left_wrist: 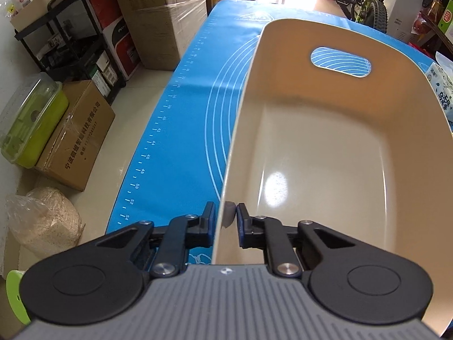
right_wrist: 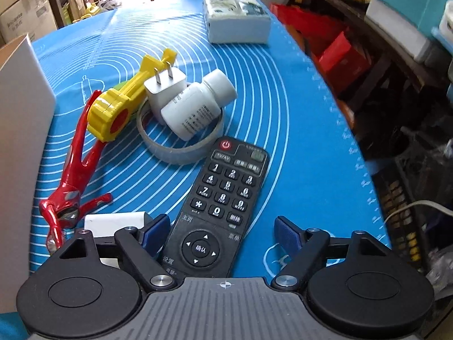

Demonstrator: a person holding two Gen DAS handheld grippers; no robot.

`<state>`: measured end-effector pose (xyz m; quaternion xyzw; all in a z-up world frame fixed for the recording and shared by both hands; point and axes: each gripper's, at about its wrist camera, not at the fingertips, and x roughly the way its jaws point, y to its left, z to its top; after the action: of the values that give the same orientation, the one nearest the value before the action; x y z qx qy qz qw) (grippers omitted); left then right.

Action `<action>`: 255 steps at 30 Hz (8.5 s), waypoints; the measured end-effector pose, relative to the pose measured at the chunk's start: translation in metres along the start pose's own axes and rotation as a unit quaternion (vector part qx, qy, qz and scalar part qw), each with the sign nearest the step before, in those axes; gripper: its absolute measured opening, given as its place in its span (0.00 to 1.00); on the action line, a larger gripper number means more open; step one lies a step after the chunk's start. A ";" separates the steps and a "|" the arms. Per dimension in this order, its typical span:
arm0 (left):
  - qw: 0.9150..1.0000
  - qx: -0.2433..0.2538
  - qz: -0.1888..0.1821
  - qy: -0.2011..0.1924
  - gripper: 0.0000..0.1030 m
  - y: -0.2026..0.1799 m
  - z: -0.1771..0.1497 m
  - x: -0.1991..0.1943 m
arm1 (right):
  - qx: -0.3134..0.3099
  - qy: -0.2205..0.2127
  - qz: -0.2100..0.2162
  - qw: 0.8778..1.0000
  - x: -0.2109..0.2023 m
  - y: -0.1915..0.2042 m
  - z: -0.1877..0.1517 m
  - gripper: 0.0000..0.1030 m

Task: Organize rigid objects
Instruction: 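Grasp the beige bin's rim with the left gripper while the right gripper approaches the black remote, then close the right gripper on the black TV remote, then lift the remote with the right gripper and drop it into the bin, then move the right gripper to the white square charger and grasp it, then carry the charger with the right gripper and release it into the bin, then return the right gripper to the mat and grasp the red action figure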

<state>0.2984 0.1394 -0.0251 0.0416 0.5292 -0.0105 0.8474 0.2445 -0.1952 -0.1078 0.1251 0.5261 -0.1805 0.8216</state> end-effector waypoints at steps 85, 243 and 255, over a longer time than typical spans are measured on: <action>1.000 -0.006 -0.010 0.000 0.10 0.002 0.001 0.001 | -0.221 -0.065 0.130 0.964 -0.057 0.245 0.028 0.53; 1.000 -0.004 -0.011 -0.003 0.11 0.001 -0.002 -0.001 | -0.091 -0.188 0.128 0.970 -0.131 0.104 0.067 0.68; 1.000 -0.003 -0.009 -0.003 0.11 0.001 -0.001 -0.001 | -0.071 -0.104 0.102 0.987 -0.057 0.092 0.051 0.68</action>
<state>0.2969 0.1403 -0.0242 0.0338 0.5267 -0.0168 0.8492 0.3036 -0.1230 -0.0331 0.0999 0.4337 -0.0696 0.8928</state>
